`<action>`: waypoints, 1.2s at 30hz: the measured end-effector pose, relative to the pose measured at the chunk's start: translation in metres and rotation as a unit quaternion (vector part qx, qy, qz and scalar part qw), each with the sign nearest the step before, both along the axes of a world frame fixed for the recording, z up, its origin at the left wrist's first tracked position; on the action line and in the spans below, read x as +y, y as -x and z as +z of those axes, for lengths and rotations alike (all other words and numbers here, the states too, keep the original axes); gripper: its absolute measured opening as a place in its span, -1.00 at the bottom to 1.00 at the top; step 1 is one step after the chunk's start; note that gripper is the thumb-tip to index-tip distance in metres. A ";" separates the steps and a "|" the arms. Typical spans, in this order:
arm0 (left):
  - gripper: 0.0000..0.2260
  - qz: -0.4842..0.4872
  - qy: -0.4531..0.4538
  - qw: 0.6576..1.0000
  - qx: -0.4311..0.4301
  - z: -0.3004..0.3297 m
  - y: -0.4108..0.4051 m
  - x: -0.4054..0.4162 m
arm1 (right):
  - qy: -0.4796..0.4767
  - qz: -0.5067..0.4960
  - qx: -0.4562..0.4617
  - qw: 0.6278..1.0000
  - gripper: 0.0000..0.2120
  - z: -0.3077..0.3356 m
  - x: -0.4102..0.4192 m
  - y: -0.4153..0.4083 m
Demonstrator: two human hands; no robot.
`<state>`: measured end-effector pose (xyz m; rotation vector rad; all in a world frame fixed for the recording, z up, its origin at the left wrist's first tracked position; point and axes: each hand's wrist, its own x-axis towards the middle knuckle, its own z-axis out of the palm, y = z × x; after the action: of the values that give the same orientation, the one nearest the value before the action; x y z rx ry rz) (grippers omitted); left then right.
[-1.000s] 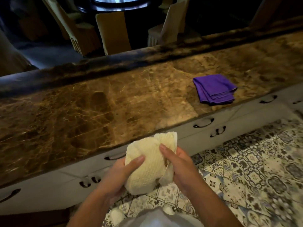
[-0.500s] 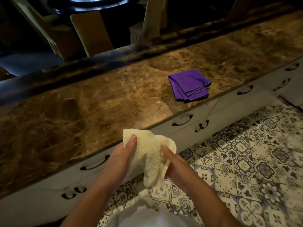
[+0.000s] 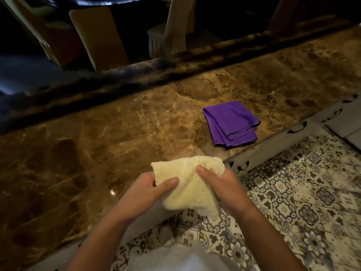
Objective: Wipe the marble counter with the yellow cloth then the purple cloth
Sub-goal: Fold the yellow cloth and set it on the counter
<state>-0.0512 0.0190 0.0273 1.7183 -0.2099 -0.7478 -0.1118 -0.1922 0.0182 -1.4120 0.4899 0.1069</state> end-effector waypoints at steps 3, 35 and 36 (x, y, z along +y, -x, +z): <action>-0.73 0.004 -0.026 0.999 0.023 -0.005 -0.031 0.002 | 0.025 0.015 0.024 0.999 -0.82 0.005 -0.007 -0.035; -0.66 0.279 -0.519 0.785 -0.192 -0.069 -0.112 -0.065 | 0.581 0.304 0.026 0.755 -0.65 -0.045 -0.072 -0.225; -0.66 0.281 -0.516 0.785 -0.198 -0.071 -0.112 -0.064 | 0.587 0.302 0.027 0.751 -0.65 -0.044 -0.070 -0.224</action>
<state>0.0604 -0.0452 -0.0434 2.7831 0.5335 0.0366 0.1125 -0.2627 -0.0255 -2.8049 0.0627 0.4127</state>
